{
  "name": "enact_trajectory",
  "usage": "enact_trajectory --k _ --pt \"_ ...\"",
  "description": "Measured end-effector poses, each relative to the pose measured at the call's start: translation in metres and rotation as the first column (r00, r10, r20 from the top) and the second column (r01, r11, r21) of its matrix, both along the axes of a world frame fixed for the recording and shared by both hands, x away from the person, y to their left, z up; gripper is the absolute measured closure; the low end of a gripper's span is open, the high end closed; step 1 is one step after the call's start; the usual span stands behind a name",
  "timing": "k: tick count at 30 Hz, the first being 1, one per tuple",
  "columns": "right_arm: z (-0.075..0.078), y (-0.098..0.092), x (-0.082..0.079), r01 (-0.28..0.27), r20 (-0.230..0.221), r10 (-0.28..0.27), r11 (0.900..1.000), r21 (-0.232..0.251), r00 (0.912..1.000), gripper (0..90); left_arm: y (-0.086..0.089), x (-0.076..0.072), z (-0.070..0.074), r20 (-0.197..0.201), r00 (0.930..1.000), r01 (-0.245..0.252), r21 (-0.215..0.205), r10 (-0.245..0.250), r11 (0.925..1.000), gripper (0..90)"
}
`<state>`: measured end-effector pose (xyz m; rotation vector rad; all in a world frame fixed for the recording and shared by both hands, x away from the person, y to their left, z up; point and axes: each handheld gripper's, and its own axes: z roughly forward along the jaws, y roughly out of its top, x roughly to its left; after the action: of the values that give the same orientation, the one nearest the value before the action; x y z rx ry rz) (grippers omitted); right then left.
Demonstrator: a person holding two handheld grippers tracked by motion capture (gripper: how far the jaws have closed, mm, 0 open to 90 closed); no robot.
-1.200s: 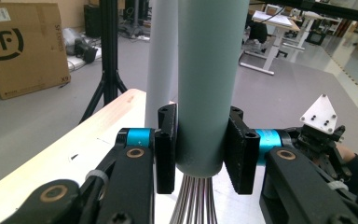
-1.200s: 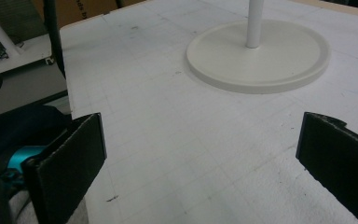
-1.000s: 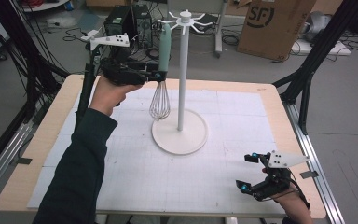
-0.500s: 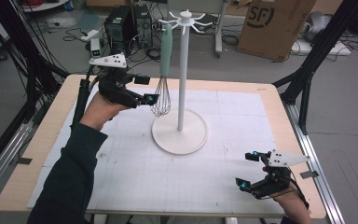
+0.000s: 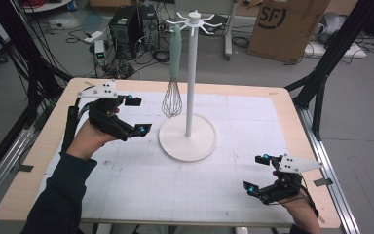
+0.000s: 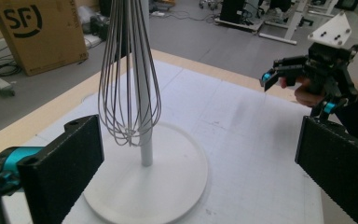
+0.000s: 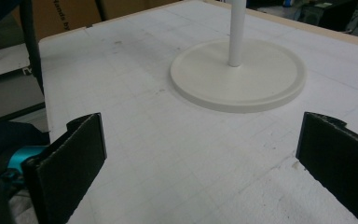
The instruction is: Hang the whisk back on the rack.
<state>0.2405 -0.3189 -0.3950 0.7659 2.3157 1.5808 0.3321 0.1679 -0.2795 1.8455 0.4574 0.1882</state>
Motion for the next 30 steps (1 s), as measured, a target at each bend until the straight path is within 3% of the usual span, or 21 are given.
enact_trajectory --k 5,13,19,30 --pt "0.004 0.005 0.000 0.010 0.029 -0.011 1.000 0.010 0.9995 0.6 0.009 -0.013 -0.015 0.011 0.9998 -0.019 0.024 0.019 0.9995 1.6" --pt "0.007 0.014 0.002 0.039 0.078 -0.041 0.999 0.026 0.9961 0.6 0.026 -0.027 -0.050 -0.007 0.9986 -0.052 0.048 0.052 0.9975 1.6" --pt "0.006 0.014 0.003 0.056 0.076 -0.058 0.998 0.032 0.9954 0.6 0.032 -0.038 -0.069 -0.022 0.9991 -0.036 0.060 0.038 0.9975 1.6" --pt "0.003 0.022 0.002 0.056 0.075 -0.057 0.998 0.016 0.9956 0.6 0.049 -0.055 -0.102 -0.048 0.9967 -0.062 0.061 0.065 0.9962 1.6"
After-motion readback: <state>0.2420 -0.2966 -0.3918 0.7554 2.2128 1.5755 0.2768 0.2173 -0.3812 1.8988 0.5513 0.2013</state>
